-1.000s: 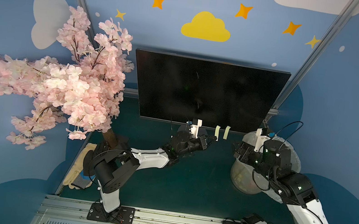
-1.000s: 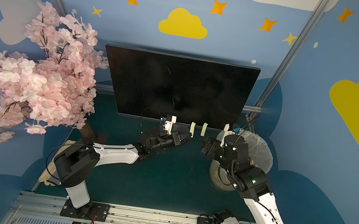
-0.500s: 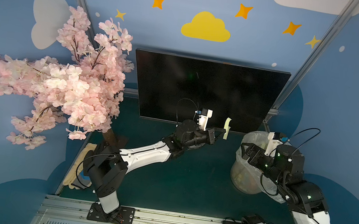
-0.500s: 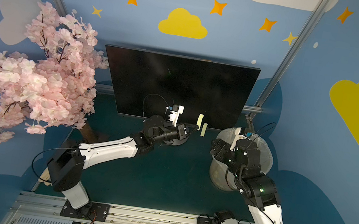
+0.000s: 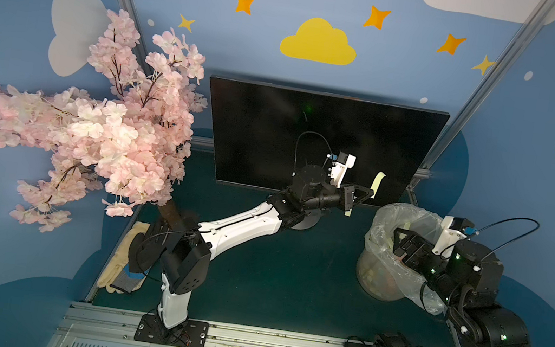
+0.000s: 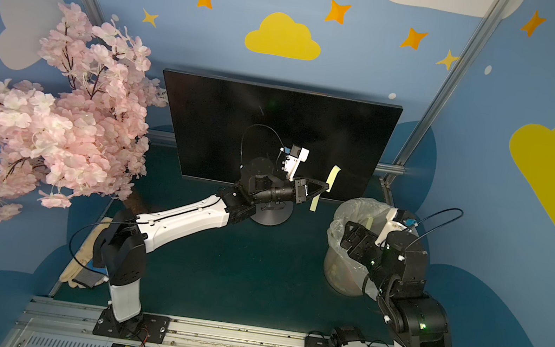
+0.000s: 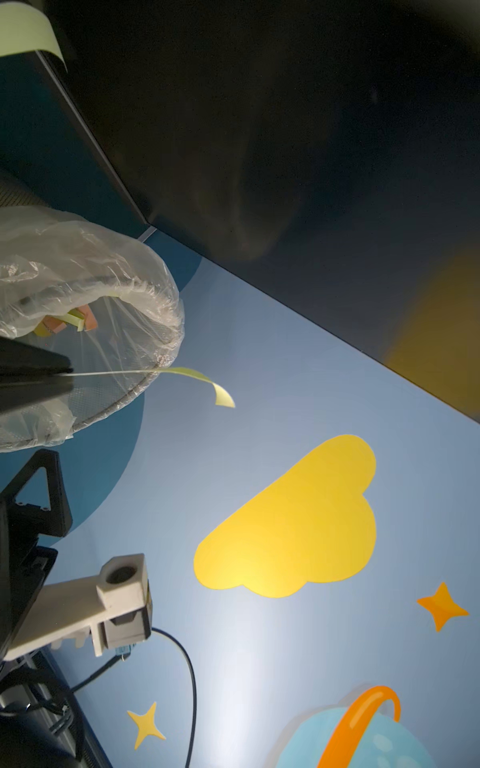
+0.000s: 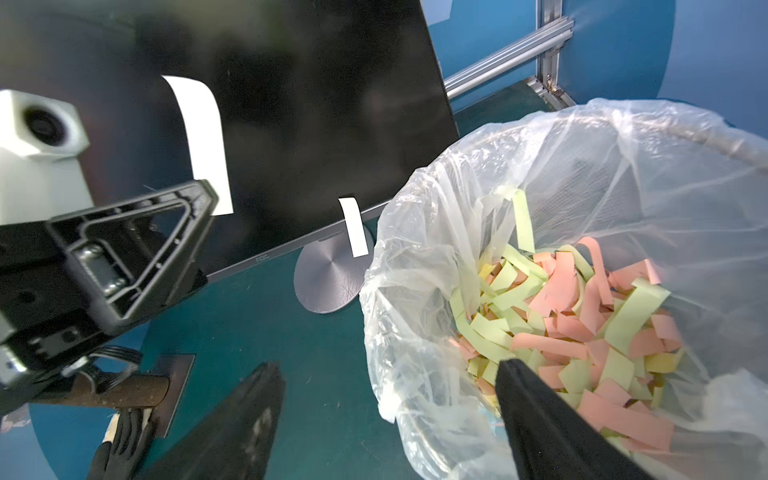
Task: Remove the sticky note from the monitor
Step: Place the sticky note in the trash bin.
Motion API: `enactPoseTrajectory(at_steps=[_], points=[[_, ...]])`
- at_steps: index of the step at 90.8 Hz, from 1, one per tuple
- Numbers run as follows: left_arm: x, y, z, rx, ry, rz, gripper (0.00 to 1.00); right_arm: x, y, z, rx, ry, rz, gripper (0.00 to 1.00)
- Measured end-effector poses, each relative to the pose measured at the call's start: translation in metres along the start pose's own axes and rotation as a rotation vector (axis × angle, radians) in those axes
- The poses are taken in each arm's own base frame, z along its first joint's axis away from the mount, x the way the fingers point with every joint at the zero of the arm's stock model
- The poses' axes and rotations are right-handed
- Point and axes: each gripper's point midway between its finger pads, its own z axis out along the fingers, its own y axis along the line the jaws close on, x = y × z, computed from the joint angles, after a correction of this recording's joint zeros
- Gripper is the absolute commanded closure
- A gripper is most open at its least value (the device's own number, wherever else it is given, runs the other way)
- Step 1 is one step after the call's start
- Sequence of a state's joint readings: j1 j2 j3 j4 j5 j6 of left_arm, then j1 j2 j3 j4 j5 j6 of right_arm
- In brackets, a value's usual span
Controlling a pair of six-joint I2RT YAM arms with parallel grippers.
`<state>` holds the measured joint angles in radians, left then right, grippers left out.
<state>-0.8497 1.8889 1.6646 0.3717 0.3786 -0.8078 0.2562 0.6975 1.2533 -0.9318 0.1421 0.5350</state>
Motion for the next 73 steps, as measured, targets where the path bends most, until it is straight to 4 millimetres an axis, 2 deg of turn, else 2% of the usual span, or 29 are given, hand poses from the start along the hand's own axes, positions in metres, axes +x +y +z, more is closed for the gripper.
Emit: enactPoseTrajectory(at_steps=[36, 73], points=[[0.030, -0.018, 0.048, 0.082, 0.141, -0.008, 0.97, -0.018, -0.020, -0.030, 0.073, -0.142, 0.094, 0.15], [0.073, -0.018, 0.076, 0.094, 0.249, -0.042, 0.97, -0.034, -0.039, -0.062, 0.133, -0.282, 0.152, 0.14]])
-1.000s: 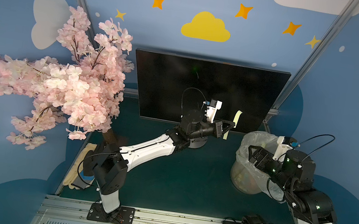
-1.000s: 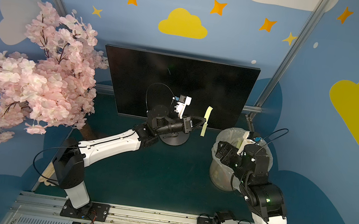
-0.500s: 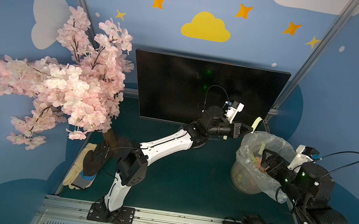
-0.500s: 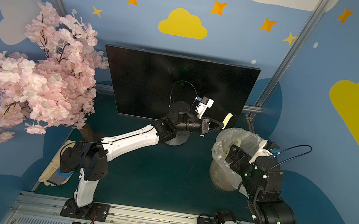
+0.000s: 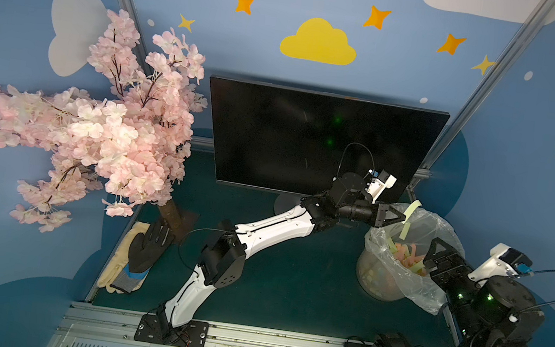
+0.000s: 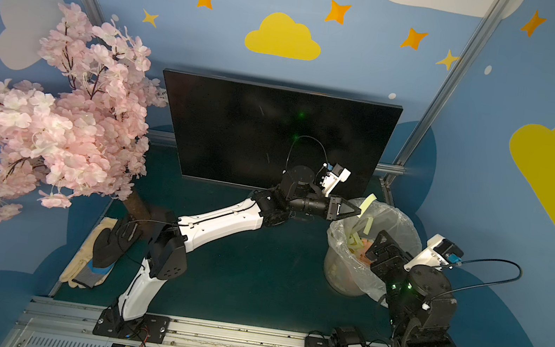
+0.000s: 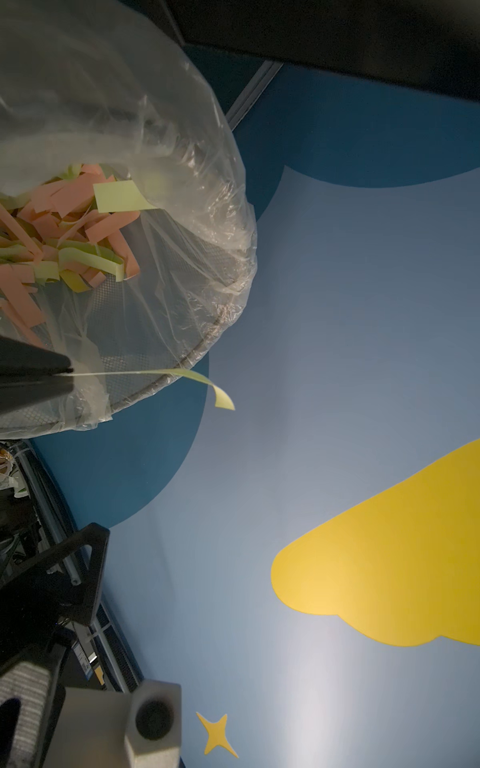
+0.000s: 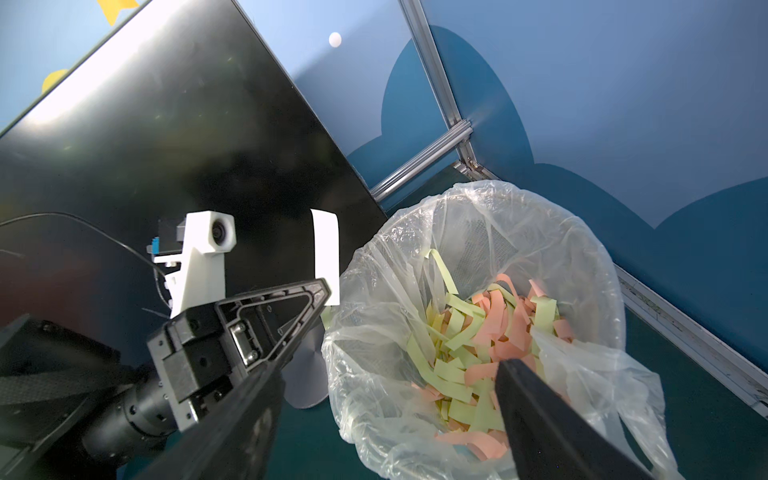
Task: Remove the sticky note from the monitor
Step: Place the sticky note in the trash bin.
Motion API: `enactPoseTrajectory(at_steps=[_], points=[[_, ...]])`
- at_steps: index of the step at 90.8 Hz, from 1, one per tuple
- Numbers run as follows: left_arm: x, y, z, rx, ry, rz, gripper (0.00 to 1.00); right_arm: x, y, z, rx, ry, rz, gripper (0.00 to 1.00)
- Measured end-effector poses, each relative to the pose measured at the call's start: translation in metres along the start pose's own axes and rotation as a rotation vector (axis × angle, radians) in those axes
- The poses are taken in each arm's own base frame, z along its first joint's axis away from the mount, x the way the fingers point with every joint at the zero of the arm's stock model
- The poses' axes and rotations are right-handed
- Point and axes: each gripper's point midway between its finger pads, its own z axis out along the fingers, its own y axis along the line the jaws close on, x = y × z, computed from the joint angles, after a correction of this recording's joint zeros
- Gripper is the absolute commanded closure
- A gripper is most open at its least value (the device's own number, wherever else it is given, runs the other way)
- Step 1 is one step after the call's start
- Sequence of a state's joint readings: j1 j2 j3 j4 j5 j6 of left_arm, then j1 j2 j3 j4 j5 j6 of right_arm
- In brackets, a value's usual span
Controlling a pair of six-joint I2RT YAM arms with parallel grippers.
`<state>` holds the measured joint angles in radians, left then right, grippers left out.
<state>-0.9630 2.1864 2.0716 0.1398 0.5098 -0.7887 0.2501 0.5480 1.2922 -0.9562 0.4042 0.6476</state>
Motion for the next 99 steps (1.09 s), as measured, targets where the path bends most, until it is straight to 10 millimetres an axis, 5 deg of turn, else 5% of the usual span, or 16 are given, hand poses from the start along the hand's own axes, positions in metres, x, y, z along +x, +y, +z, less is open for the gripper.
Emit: enactPoseTrajectory(at_steps=[8, 19, 28, 41, 72, 99], points=[[0.008, -0.001, 0.006, 0.004, 0.020, -0.006, 0.92, -0.002, -0.002, -0.001, 0.009, -0.010, 0.002, 0.14], [0.018, -0.002, 0.013, 0.011, 0.043, -0.008, 0.74, -0.002, -0.003, -0.001, 0.017, -0.015, 0.001, 0.14], [0.026, 0.000, 0.018, 0.008, 0.060, -0.015, 0.50, -0.002, -0.004, -0.001, 0.018, -0.014, 0.001, 0.14], [0.015, -0.013, 0.018, 0.031, 0.039, 0.010, 0.01, -0.002, -0.003, 0.000, 0.019, -0.012, 0.000, 0.14], [0.009, -0.018, 0.016, 0.032, 0.034, 0.039, 0.00, -0.002, -0.003, 0.000, 0.020, -0.012, -0.001, 0.14], [-0.026, -0.026, 0.001, 0.041, -0.031, 0.086, 0.00, -0.002, -0.003, 0.001, 0.020, -0.010, -0.004, 0.14]])
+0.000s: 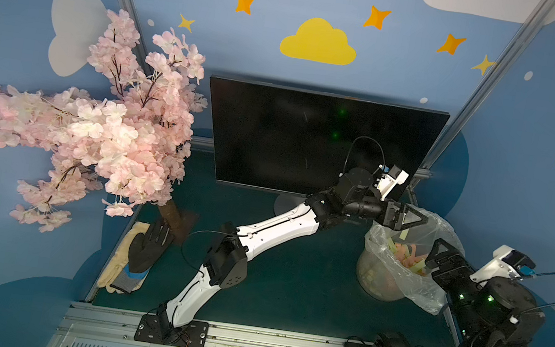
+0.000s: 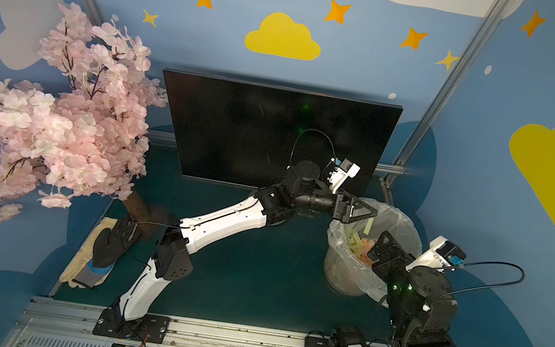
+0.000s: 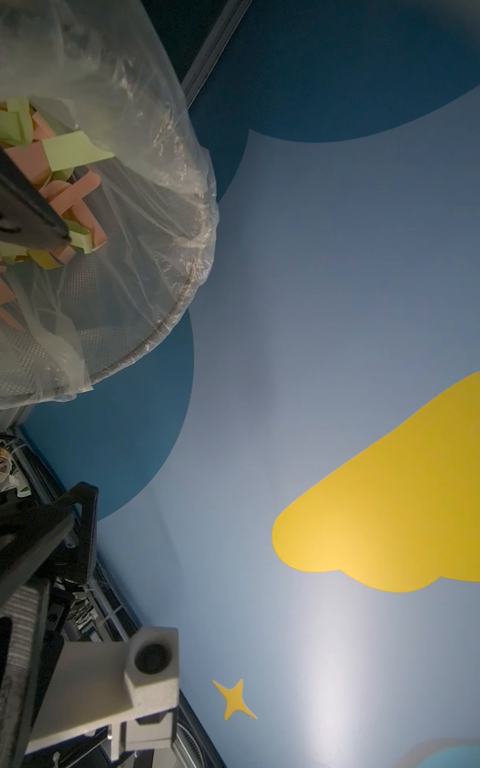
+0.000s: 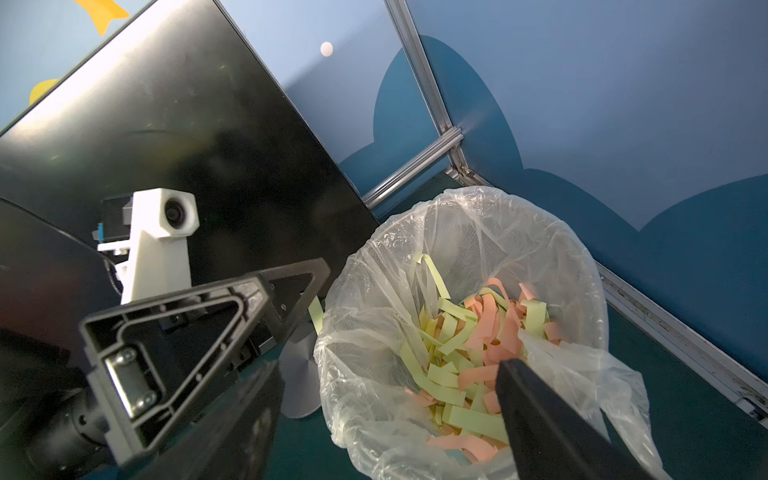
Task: Remove the sticky note from the monitor
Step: Place the sticky note in the trash bin.
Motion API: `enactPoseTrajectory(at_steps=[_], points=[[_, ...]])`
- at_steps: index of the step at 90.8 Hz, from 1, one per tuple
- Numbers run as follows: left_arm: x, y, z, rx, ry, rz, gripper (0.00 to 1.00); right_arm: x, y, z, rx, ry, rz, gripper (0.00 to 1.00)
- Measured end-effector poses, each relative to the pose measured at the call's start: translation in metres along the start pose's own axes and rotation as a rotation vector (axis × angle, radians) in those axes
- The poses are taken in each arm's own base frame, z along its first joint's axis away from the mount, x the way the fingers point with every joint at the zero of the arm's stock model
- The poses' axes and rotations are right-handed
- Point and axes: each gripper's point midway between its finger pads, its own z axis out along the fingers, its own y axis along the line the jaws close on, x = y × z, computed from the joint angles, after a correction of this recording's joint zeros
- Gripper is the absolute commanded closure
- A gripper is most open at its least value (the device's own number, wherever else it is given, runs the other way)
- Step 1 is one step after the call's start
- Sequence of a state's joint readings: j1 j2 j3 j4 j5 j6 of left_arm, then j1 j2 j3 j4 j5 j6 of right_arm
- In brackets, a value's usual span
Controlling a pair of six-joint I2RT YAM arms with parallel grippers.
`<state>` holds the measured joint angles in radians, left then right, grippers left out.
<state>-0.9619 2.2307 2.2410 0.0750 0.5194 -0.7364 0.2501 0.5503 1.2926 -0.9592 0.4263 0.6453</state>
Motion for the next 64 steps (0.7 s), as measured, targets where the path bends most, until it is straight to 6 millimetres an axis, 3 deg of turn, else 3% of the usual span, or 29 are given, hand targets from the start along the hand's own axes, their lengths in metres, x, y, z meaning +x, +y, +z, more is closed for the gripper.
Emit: enactPoseTrajectory(at_steps=[10, 28, 50, 64], points=[[-0.012, 0.014, -0.009, -0.030, -0.024, 0.001, 0.00, 0.000, 0.002, 0.002, 0.000, 0.010, -0.015, 0.14], [-0.015, 0.036, -0.038, -0.108, -0.042, -0.018, 0.00, -0.002, 0.019, 0.010, -0.030, 0.053, -0.065, 0.14], [-0.017, 0.034, -0.082, -0.159, -0.097, -0.012, 0.00, 0.018, 0.040, 0.032, -0.081, 0.177, -0.120, 0.14], [-0.008, 0.040, -0.105, -0.197, -0.126, -0.014, 0.00, 0.034, 0.054, 0.045, -0.124, 0.262, -0.144, 0.14]])
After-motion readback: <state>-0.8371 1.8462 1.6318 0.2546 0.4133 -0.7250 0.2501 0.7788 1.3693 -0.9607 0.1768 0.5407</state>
